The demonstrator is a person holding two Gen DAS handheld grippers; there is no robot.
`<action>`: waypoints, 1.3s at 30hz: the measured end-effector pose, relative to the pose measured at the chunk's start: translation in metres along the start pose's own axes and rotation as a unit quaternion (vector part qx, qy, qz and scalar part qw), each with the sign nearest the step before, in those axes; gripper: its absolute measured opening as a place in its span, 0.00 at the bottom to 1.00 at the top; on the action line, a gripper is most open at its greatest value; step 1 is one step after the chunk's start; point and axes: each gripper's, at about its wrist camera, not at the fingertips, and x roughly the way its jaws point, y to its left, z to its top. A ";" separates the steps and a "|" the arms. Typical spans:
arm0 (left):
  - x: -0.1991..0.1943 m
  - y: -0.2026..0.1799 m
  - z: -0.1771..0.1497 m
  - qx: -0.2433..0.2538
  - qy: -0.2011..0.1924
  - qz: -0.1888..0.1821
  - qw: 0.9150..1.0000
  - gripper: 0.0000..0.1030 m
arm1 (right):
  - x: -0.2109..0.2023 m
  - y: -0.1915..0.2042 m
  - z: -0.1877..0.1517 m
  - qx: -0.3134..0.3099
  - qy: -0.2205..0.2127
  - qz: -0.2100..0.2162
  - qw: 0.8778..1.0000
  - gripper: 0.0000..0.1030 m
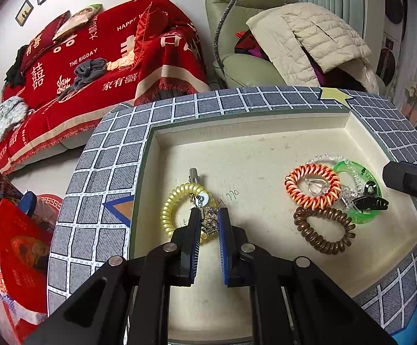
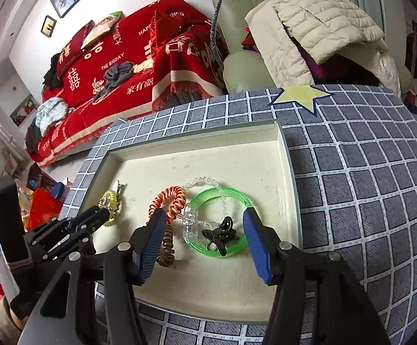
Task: Organize jewelry
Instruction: 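Open both tools to release the charm and clip in the tray, then withdraw both tools toward the bunny-ear clip and yellow flower hair tie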
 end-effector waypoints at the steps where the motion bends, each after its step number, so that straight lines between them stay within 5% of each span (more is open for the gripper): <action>1: -0.001 0.000 0.000 0.001 -0.001 0.000 1.000 0.32 | -0.001 0.000 0.000 0.001 0.000 0.000 1.000 0.58; 8: -0.007 0.003 0.003 -0.002 -0.006 0.002 1.000 0.33 | -0.004 0.000 0.002 -0.001 -0.002 -0.009 1.000 0.61; 9: -0.008 0.004 0.003 -0.004 -0.006 0.004 1.000 0.41 | -0.004 0.000 0.002 -0.002 -0.002 -0.011 1.000 0.63; 10: -0.009 0.005 0.003 -0.006 -0.006 0.005 1.000 0.81 | -0.004 0.000 0.003 -0.002 -0.002 -0.013 1.000 0.66; 11: -0.011 0.006 0.003 -0.011 -0.010 0.011 1.000 1.00 | -0.005 0.000 0.003 -0.004 -0.003 -0.015 1.000 0.68; 17: -0.021 0.010 0.005 -0.014 -0.032 0.021 0.999 1.00 | -0.007 0.002 0.005 -0.017 -0.014 -0.044 0.999 0.75; 24: -0.018 0.009 0.003 -0.012 -0.027 0.025 0.999 1.00 | -0.014 0.010 0.001 -0.037 -0.057 -0.056 0.996 1.00; 39: -0.023 0.013 -0.003 -0.015 -0.023 0.024 0.999 1.00 | -0.017 0.009 0.000 -0.027 -0.023 -0.054 0.998 1.00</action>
